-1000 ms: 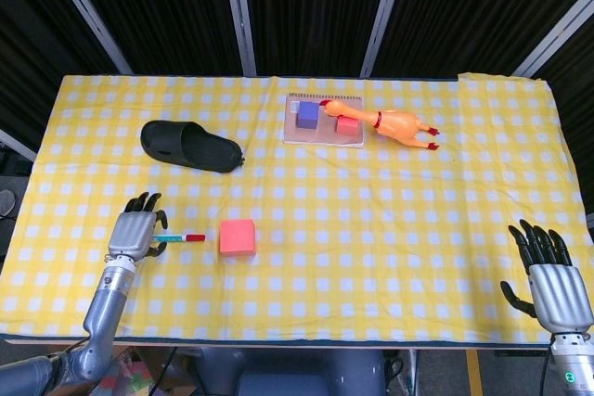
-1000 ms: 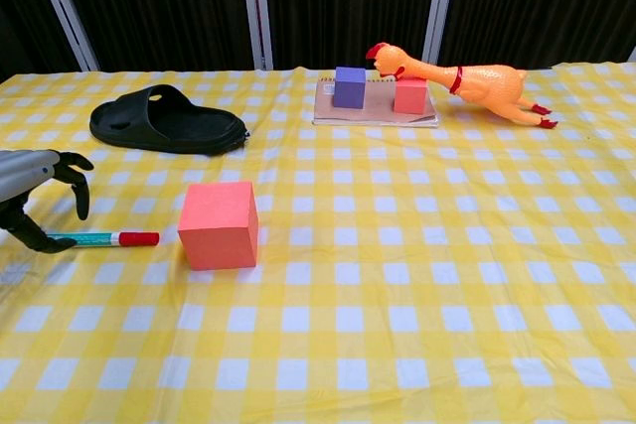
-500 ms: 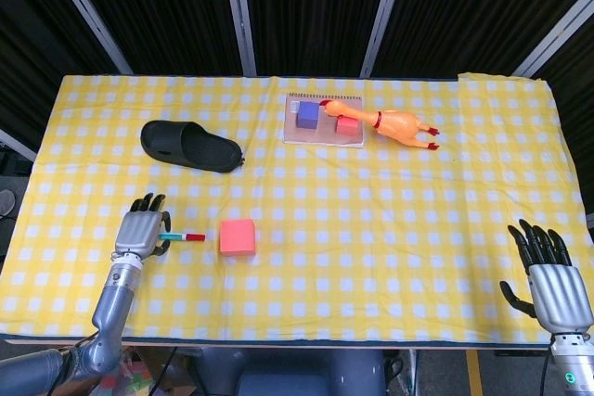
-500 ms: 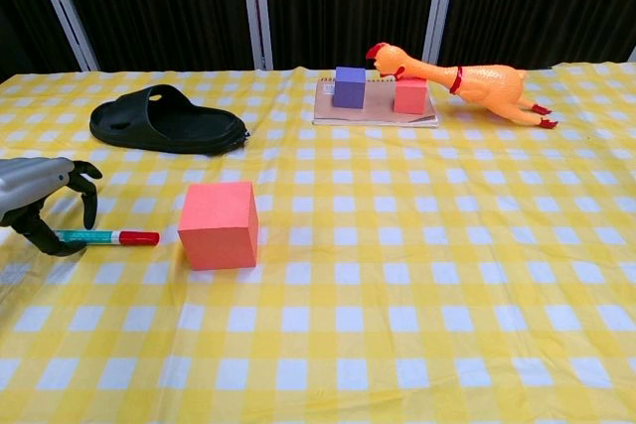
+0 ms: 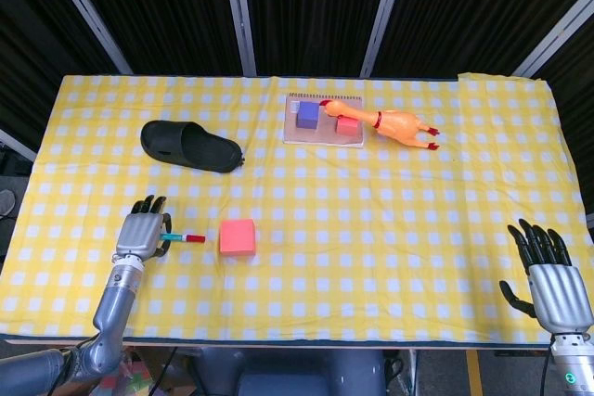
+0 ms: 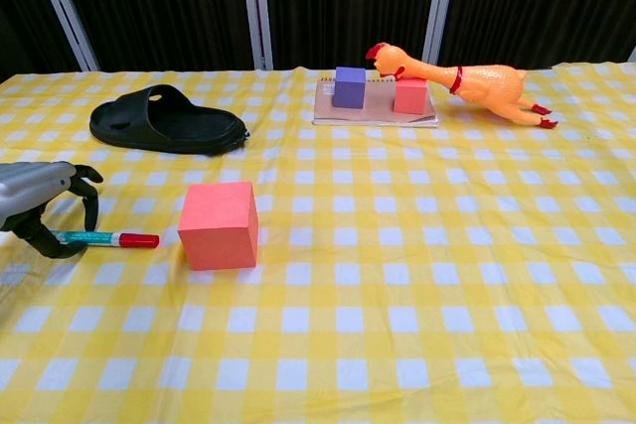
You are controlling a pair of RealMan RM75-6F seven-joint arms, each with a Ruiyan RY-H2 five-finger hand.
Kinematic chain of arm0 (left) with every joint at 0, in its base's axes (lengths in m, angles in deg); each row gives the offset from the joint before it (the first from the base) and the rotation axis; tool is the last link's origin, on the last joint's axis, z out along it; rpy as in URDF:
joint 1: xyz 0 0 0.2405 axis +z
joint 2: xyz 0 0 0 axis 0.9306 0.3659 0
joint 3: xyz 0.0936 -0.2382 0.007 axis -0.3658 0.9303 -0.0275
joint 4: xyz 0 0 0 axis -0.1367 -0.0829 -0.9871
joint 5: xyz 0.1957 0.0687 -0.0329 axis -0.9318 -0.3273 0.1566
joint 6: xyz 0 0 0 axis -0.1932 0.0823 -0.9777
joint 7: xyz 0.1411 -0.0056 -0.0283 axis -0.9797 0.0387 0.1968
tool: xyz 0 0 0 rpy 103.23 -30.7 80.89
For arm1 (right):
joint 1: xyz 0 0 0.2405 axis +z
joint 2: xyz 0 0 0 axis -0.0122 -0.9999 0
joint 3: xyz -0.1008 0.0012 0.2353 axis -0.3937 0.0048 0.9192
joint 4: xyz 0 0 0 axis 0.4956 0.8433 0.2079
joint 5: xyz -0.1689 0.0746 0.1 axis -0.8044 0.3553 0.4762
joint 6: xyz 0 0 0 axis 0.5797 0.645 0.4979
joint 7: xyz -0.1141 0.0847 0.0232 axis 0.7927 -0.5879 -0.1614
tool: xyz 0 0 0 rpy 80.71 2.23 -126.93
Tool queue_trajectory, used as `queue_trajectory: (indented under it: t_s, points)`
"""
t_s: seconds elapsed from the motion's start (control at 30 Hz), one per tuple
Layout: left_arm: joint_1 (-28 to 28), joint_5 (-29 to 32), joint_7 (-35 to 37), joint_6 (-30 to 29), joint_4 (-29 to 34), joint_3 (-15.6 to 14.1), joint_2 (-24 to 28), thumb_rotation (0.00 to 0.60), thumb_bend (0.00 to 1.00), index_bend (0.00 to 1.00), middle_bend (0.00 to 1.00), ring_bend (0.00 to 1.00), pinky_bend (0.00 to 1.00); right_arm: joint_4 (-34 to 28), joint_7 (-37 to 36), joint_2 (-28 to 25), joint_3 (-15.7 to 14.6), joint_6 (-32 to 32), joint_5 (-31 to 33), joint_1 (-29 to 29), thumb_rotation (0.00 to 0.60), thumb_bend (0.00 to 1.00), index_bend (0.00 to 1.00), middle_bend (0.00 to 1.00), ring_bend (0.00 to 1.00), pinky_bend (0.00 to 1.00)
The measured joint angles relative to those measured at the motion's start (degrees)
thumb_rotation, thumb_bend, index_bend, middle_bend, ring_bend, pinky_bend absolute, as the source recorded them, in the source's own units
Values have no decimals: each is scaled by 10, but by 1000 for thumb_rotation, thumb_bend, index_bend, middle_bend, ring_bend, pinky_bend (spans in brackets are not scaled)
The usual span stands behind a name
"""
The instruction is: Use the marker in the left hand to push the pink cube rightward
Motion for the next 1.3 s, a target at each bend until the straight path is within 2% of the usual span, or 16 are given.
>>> queue_trajectory:
  t_s: [0.23, 0.37, 0.5, 0.93, 1.3]
  points:
    - [1, -5, -4, -23, 58, 1, 23, 600, 467, 536, 71, 0, 100, 0, 1, 0, 0, 0, 0, 0, 600, 378, 0, 0, 0, 0]
    - [-1, 18, -16, -36, 96, 7, 33, 600, 467, 539, 74, 0, 100, -1, 3, 1, 0, 1, 0, 0, 600, 378, 0, 0, 0, 0]
    - [-12, 42, -34, -43, 108, 13, 30, 600, 467, 543, 76, 0, 101, -1, 3, 1, 0, 2, -1, -1, 600, 378, 0, 0, 0, 0]
    - [-73, 121, -88, -52, 85, 44, -44, 600, 467, 545, 78, 0, 101, -3, -5, -2, 0, 1, 0, -1, 600, 377, 0, 0, 0, 0]
    - [-122, 141, -125, -70, 82, 58, -101, 600, 467, 548, 83, 0, 101, -3, -13, -4, 0, 1, 0, -1, 600, 378, 0, 0, 0, 0]
